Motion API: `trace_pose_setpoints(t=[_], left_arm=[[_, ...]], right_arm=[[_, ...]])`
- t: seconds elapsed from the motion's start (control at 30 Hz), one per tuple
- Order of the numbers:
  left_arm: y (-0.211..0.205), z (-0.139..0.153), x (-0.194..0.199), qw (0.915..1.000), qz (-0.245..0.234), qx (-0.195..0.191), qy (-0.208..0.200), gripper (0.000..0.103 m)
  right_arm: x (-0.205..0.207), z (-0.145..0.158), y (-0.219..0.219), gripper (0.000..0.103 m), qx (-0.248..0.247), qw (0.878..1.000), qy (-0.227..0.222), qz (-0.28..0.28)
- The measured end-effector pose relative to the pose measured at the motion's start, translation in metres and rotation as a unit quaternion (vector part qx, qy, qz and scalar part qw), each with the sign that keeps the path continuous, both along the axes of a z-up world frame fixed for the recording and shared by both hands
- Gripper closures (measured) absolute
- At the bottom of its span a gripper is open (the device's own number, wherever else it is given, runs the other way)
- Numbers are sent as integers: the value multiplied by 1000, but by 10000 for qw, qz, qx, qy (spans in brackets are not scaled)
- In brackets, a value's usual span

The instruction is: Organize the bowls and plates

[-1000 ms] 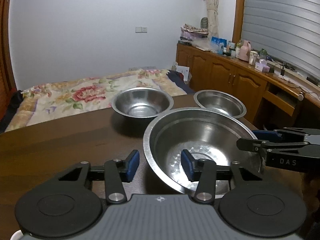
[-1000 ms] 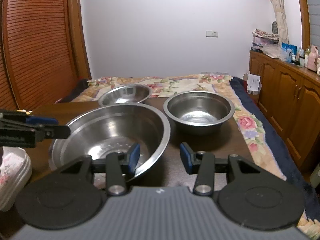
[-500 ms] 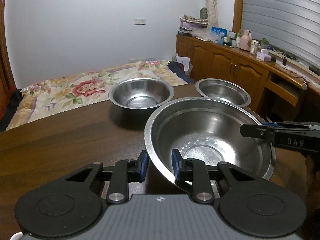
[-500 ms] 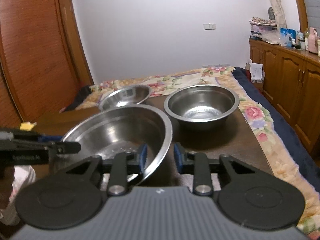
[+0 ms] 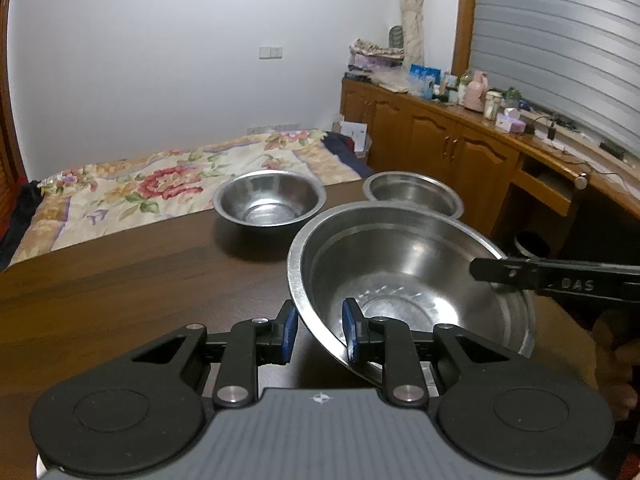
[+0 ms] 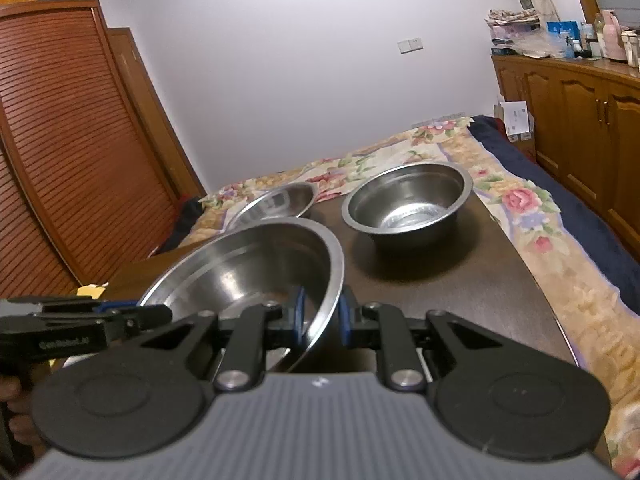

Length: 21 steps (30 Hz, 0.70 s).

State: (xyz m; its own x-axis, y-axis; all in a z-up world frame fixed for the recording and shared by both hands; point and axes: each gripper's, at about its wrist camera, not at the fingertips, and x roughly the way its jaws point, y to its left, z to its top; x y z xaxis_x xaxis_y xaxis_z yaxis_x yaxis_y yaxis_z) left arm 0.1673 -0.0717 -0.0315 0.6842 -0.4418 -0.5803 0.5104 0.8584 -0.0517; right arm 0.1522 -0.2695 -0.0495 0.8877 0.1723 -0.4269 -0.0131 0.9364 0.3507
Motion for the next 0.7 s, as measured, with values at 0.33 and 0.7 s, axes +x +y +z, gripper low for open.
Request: trace_pose_setpoints(t=[0.33, 0.7], left_arm=[[6, 2, -30, 9999, -153, 42, -59, 77], [19, -10, -47, 9999, -48, -39, 91, 77]], right_arm=[[-14, -1, -1, 83, 103, 9999, 111, 43], [-31, 1, 10, 83, -157, 9997, -64, 154]])
